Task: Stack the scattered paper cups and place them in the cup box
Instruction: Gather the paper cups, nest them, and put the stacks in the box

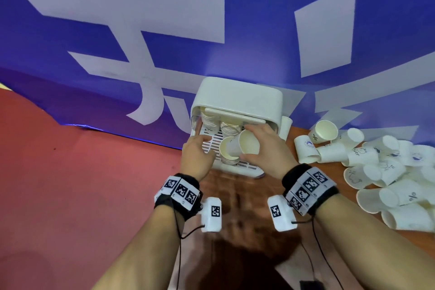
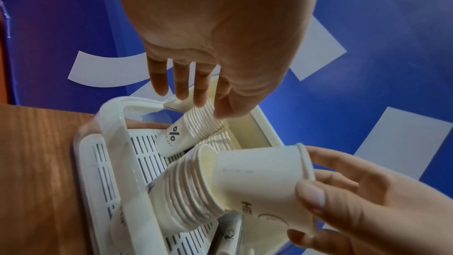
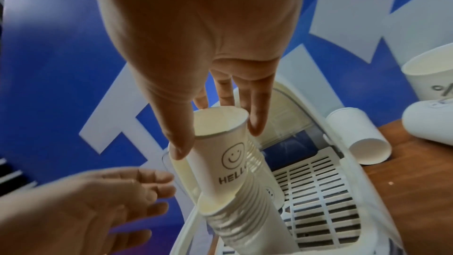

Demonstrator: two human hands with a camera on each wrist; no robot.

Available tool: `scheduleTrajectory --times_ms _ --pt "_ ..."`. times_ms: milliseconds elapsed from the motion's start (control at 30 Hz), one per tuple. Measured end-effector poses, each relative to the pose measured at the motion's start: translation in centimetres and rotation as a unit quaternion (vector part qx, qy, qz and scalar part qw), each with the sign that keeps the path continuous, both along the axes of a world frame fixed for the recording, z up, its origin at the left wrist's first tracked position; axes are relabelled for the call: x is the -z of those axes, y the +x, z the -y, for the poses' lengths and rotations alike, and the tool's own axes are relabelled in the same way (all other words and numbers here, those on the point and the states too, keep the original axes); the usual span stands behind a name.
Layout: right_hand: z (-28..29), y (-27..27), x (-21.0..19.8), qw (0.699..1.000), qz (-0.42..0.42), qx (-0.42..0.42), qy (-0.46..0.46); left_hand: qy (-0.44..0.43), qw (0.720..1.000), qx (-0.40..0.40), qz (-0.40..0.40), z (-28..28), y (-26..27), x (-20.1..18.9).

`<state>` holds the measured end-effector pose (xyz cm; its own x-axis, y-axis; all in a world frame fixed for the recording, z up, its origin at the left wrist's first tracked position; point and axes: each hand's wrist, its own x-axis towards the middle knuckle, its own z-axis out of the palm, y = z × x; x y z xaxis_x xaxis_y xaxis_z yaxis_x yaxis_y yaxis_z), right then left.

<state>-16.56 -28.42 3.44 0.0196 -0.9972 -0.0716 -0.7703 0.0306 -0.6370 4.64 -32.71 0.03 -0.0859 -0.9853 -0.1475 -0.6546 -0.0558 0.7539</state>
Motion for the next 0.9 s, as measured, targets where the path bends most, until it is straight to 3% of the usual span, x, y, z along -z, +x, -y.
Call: scheduleTrajectory --times_ms 467,900 --pt "2.9 4.1 3.7 0.987 -0.144 -0.042 0.062 0.013 0.998 -0.025 -0.047 0.6 2.0 2.0" --pt "3.3 3.9 5.8 0.994 -0.076 -0.001 0.080 0.032 0.997 -0.034 -0.053 0.3 1.9 2.2"
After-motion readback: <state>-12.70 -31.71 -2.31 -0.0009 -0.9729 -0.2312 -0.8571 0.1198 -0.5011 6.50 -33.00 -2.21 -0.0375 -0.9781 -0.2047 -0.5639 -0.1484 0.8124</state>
